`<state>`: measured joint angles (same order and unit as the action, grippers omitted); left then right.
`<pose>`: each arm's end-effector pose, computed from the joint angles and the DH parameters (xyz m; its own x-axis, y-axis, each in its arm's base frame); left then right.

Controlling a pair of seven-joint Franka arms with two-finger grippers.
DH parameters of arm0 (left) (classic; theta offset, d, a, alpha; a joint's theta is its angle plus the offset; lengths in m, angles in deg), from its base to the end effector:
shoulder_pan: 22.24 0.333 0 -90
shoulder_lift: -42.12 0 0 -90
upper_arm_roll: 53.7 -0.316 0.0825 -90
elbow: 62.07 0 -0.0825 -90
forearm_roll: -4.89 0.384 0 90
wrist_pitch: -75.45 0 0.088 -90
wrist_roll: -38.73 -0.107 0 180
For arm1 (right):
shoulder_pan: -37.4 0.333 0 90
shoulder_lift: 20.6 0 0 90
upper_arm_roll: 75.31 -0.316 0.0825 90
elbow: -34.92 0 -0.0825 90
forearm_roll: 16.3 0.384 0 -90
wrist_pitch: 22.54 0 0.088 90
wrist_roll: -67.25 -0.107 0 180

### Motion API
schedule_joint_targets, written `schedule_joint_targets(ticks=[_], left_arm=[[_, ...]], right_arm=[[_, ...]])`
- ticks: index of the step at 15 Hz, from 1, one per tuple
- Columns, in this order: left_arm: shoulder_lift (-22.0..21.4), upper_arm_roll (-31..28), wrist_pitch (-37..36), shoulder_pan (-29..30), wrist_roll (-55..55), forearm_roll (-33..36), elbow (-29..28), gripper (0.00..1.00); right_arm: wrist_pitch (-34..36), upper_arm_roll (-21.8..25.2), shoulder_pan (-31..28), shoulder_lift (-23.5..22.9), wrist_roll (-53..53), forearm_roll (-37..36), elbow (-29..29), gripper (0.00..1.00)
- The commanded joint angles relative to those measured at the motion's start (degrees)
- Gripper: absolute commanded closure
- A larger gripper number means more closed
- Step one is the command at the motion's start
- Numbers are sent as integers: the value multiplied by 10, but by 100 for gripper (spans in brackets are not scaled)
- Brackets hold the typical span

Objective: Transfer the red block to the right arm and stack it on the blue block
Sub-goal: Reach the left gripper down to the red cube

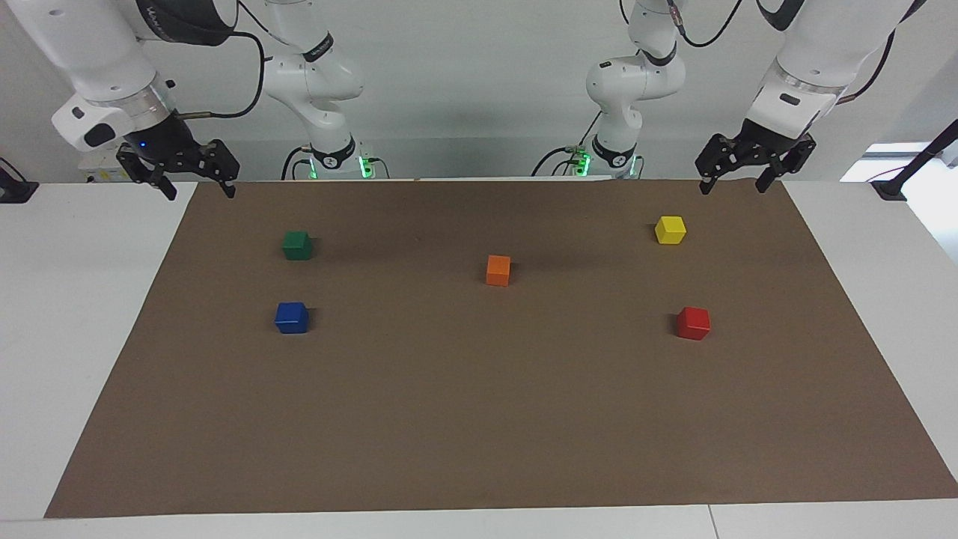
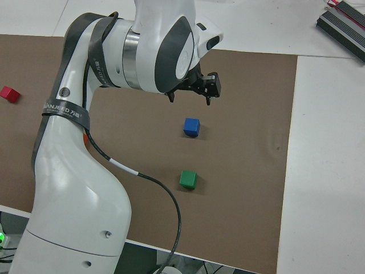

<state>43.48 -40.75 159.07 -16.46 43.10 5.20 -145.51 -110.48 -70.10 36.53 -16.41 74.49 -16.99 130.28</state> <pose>0.5465 -0.0664 0.6555 0.9986 -0.0483 -0.0199 -0.0483 -0.9988 -0.0016 0.5234 -0.0589 0.6169 0.9982 0.0206 -0.0569 0.0205 -0.9998 -0.0018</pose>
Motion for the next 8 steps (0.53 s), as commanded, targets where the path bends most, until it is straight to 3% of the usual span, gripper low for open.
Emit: schedule_joint_targets(ticks=[1,6,8], left_arm=[[3,-5,0,-6,-2,7,14,0],[-21,2,28,31,3,6,-33,0],[-35,-3,115,35,-7,5,-85,0]], right_arm=[[8,0,-5,6,7,13,0,0],[8,0,-5,6,9,12,0,0],[7,0,-4,13,4,11,4,0]])
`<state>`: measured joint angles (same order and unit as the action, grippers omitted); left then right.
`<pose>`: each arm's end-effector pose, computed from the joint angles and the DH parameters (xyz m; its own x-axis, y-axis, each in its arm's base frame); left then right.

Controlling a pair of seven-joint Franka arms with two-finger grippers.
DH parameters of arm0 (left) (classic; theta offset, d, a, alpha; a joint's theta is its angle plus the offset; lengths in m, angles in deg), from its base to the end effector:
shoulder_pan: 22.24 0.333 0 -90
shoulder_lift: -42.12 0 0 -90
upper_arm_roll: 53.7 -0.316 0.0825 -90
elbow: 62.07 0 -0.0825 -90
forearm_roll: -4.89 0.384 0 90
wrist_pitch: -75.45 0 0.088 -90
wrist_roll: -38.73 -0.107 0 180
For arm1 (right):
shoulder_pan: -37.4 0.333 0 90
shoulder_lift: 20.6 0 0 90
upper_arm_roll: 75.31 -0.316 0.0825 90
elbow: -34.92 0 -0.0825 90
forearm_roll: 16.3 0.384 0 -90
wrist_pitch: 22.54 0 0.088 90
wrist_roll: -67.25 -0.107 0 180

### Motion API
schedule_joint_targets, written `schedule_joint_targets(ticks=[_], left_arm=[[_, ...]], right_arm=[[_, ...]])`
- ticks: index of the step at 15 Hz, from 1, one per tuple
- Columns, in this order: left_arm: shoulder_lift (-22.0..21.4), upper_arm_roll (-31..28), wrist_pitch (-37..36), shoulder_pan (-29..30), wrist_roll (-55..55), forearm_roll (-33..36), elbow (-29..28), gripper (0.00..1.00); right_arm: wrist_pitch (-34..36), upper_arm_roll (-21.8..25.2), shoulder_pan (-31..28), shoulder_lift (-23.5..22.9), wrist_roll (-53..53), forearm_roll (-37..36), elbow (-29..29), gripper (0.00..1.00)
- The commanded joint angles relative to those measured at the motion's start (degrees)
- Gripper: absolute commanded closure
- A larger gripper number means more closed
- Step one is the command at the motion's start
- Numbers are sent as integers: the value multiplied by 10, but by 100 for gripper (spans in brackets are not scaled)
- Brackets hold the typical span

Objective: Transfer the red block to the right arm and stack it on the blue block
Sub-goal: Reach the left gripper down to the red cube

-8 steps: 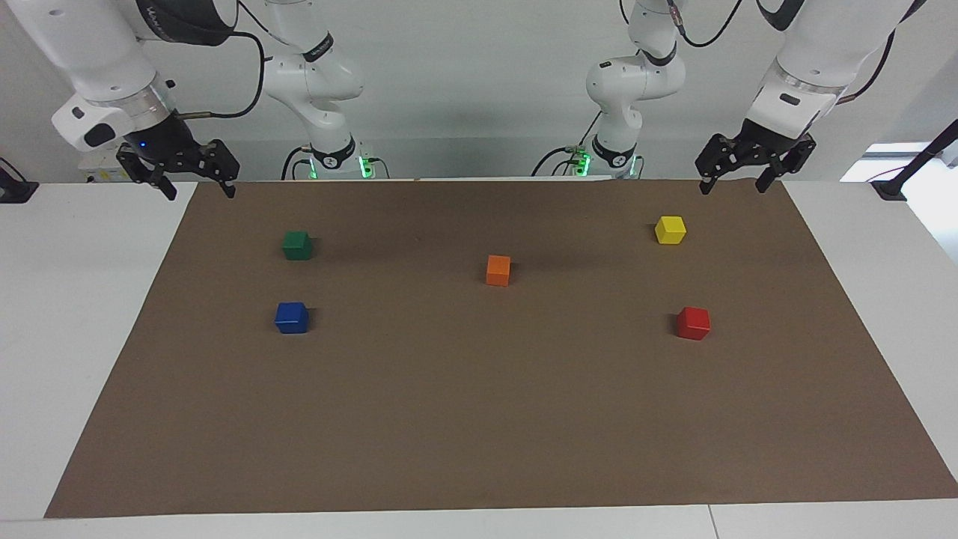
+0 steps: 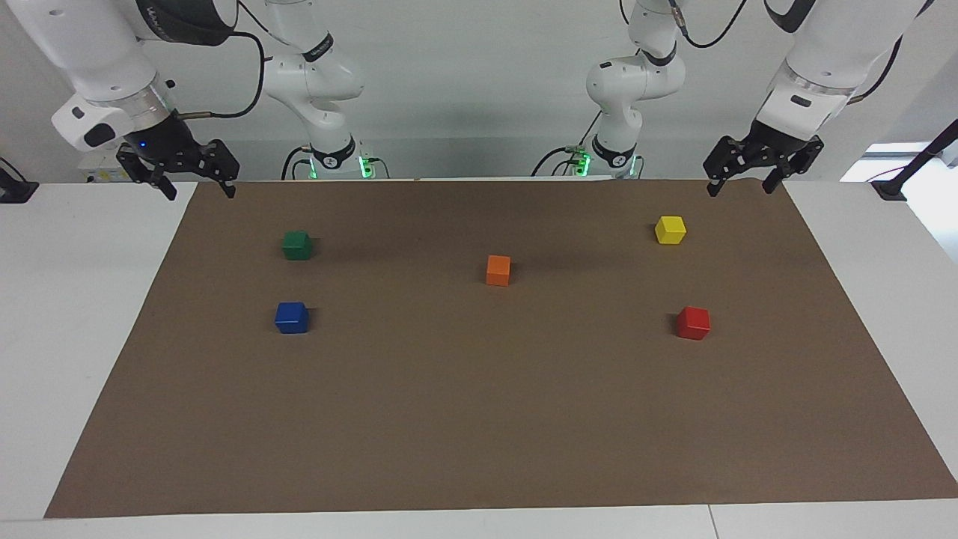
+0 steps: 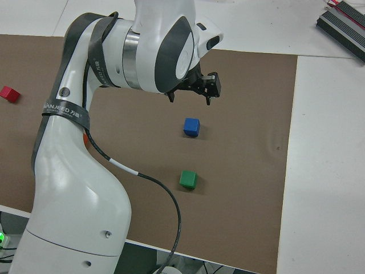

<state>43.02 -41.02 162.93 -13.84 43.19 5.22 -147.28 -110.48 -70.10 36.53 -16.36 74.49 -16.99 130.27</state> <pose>0.5540 -0.0397 0.6514 0.9997 0.0035 0.0244 0.0035 -1.0000 -0.0004 0.5232 -0.0588 0.6174 0.9982 0.0206 -0.0558 0.0205 -0.9998 -0.0017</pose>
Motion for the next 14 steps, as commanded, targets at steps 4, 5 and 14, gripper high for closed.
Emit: schedule_joint_targets(ticks=[4,5,14], left_arm=[[-4,-3,155,10,-22,5,-138,0],[2,-3,188,10,-42,8,-165,0],[106,-6,448,39,-133,32,-299,0]], right_arm=[[-13,-2,0,30,15,12,42,0],[-41,-4,3,46,16,14,76,0],[-156,-3,-11,64,49,305,235,0]])
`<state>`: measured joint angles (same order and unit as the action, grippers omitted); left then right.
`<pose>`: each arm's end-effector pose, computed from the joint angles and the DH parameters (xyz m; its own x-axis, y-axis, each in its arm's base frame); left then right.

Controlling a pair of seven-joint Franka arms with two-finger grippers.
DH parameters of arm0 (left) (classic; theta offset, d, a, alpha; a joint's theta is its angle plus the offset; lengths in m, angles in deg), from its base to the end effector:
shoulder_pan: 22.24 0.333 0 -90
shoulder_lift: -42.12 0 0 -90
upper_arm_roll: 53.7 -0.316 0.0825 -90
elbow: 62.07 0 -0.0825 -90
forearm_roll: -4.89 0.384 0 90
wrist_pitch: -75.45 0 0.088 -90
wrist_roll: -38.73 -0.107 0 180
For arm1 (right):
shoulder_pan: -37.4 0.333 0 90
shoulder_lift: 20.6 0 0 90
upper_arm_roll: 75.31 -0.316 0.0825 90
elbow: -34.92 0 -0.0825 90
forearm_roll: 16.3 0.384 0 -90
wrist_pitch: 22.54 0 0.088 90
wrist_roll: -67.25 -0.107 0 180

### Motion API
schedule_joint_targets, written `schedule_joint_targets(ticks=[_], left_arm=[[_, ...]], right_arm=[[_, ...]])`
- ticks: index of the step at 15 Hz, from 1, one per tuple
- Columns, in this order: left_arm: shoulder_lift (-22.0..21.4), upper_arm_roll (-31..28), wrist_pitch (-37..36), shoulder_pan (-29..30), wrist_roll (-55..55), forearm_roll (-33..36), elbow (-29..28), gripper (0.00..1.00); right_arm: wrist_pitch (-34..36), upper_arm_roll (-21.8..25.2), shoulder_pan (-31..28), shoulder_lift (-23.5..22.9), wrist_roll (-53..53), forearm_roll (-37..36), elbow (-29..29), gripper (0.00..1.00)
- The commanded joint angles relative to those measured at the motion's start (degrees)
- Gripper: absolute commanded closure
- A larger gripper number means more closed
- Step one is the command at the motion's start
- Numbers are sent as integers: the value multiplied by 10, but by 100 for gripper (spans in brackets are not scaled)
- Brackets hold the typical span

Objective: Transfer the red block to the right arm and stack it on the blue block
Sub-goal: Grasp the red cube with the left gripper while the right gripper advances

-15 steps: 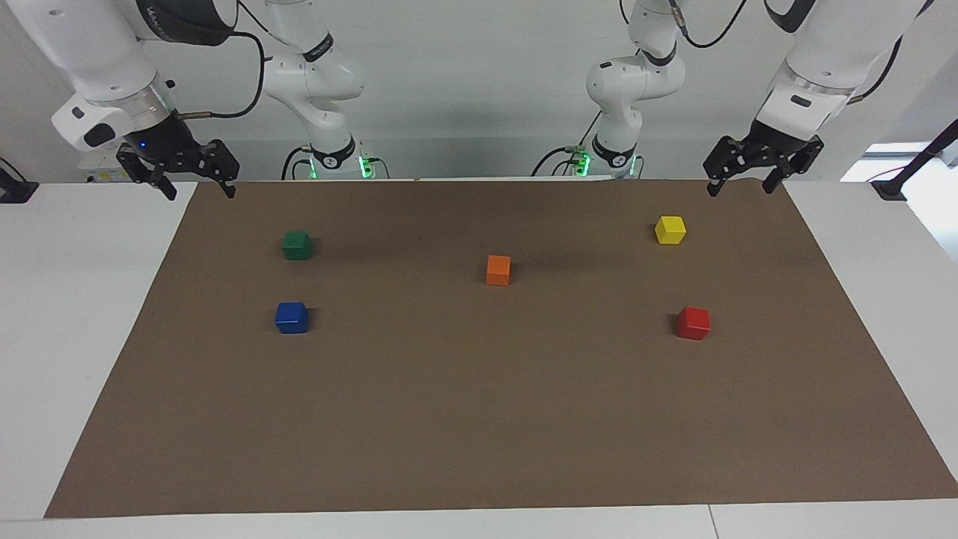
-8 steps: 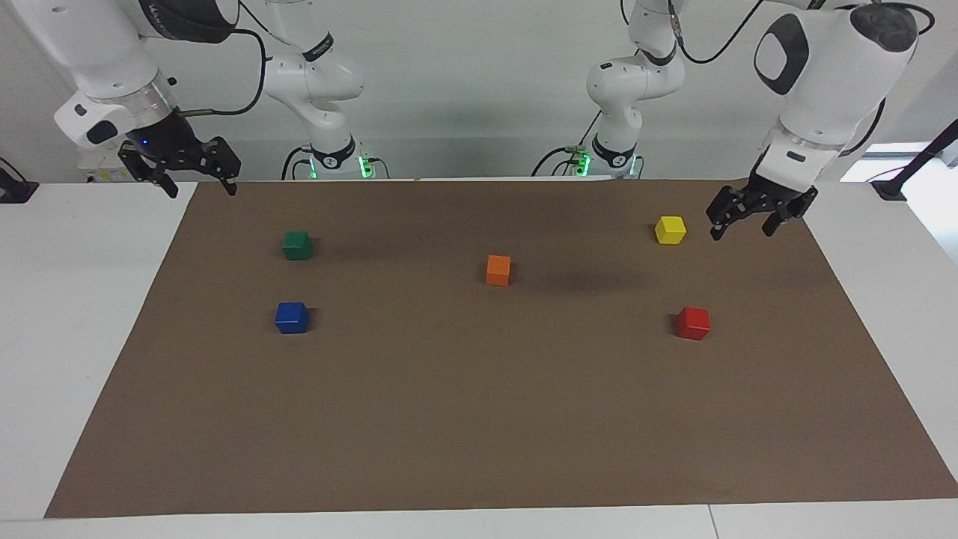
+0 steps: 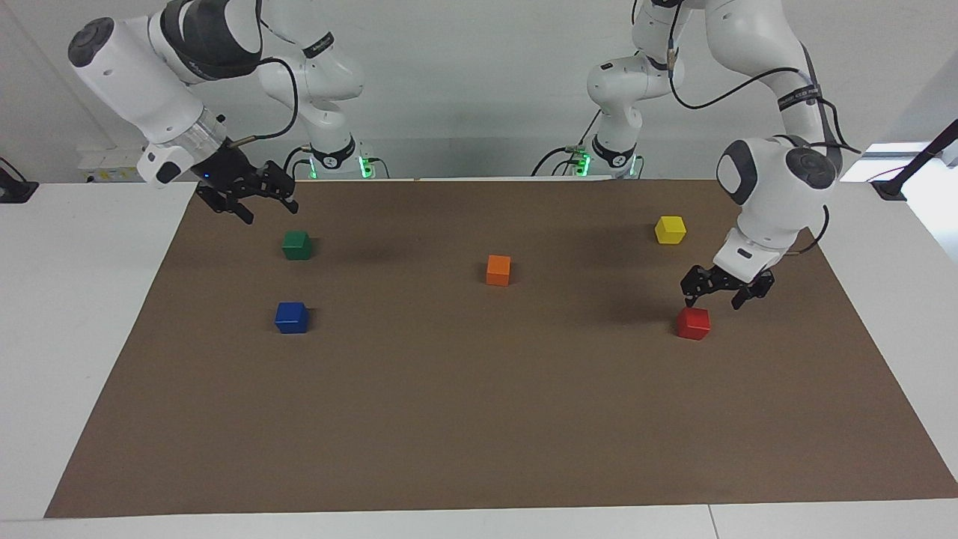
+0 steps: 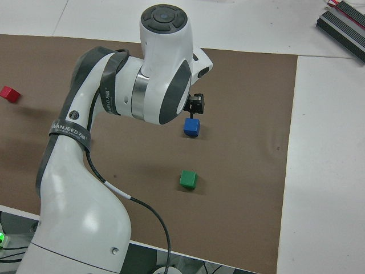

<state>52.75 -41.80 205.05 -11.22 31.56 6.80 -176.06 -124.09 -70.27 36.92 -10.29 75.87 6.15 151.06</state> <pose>0.5990 -0.0044 0.3814 0.9838 -0.1541 0.0917 -0.1547 -0.9880 -0.0009 0.4989 -0.0171 0.5265 0.9990 -0.0314 -0.0328 -0.0417 -0.9194 -0.3912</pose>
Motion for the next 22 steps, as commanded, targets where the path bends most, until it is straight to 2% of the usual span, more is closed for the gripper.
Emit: schedule_joint_targets(ticks=[1,4,8,12,13,14,15,16,18,20,22], left_arm=[[18,2,40,11,-17,16,-12,0],[53,2,69,7,-18,18,-12,0],[60,2,72,7,-18,20,-13,0],[61,2,72,6,-17,21,-24,3],[61,2,69,6,-15,21,-29,30],[59,2,64,3,-6,20,-32,77],[59,3,45,1,28,20,-27,100],[58,3,28,-1,60,20,-20,100],[48,8,-36,-13,139,13,8,100],[28,11,-154,-43,225,-7,71,100],[26,13,-301,-66,316,-60,169,100]], right_arm=[[-26,-1,-19,2,55,120,40,0],[-23,-1,-38,-32,169,281,58,0],[6,-2,-28,-42,205,455,90,0],[115,-2,-27,-87,288,532,98,0],[138,-2,-29,-89,291,533,103,0],[171,-2,-32,-101,299,550,114,0],[214,-2,-33,-127,323,590,121,0],[250,-2,-31,-169,354,615,118,0],[275,-4,-23,-199,372,654,115,0],[335,-4,5,-234,372,730,115,0],[366,-4,25,-240,355,794,117,0]])
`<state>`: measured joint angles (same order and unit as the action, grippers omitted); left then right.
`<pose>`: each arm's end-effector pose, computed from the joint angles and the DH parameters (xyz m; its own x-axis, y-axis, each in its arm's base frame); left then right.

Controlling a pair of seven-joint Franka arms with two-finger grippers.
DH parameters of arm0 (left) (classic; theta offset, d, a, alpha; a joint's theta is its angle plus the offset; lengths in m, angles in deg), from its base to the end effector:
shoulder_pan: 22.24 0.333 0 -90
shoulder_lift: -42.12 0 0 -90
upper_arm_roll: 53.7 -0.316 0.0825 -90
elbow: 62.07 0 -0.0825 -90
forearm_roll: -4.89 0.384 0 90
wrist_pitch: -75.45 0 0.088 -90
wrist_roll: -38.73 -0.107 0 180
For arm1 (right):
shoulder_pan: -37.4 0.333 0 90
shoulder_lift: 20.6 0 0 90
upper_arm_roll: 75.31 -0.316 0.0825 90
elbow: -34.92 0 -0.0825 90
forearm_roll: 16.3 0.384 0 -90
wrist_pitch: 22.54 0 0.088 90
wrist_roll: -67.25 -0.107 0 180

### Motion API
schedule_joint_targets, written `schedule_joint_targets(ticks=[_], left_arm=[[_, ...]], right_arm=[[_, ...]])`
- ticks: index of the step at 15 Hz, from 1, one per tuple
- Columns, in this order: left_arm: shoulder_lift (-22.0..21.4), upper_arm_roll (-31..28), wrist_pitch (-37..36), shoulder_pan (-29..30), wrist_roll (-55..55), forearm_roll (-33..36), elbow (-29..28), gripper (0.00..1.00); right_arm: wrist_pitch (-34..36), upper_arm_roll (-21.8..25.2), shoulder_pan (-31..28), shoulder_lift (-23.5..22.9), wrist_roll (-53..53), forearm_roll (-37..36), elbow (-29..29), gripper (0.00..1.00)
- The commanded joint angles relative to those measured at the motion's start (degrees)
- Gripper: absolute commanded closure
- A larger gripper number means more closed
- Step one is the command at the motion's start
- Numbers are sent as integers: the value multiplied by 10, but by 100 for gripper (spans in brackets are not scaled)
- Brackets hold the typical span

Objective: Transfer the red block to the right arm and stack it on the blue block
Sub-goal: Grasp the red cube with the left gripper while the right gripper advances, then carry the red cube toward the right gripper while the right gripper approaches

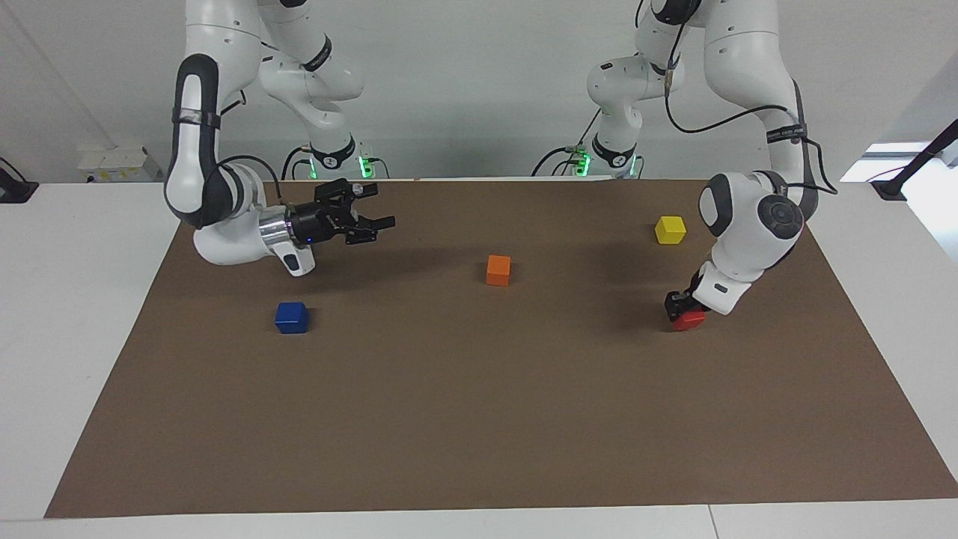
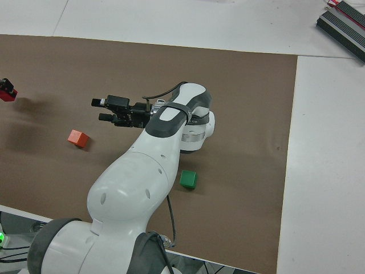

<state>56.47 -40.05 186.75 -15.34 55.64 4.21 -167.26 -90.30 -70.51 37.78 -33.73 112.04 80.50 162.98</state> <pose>0.6010 -0.0644 0.3867 0.9720 0.1804 -0.1507 0.1864 -0.9821 0.0261 0.5034 0.0943 0.3503 0.9925 0.1082 -0.0562 -0.0900 0.3388 -0.9366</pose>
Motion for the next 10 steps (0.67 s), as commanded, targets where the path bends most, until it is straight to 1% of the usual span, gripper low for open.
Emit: schedule_joint_targets(ticks=[1,2,4,5,6,8,10], left_arm=[[-13,-4,-188,-35,134,-61,124,100],[-27,1,-231,-42,194,-87,151,100],[-75,20,-251,-45,305,-155,155,100],[-103,23,-258,-46,363,-191,153,100],[-121,23,-262,-50,415,-221,151,100],[-141,33,-257,-64,529,-273,151,100],[-147,52,-246,-85,621,-293,151,100]], right_arm=[[39,-1,29,-6,-16,86,-2,0],[39,-1,41,-6,-16,111,-2,0],[39,-1,75,-7,-9,173,-3,0],[43,-2,95,-17,-2,210,-3,0],[57,-1,114,-26,-1,243,-4,0],[74,-1,144,-37,2,290,-8,0],[81,-2,159,-39,4,320,-8,0]])
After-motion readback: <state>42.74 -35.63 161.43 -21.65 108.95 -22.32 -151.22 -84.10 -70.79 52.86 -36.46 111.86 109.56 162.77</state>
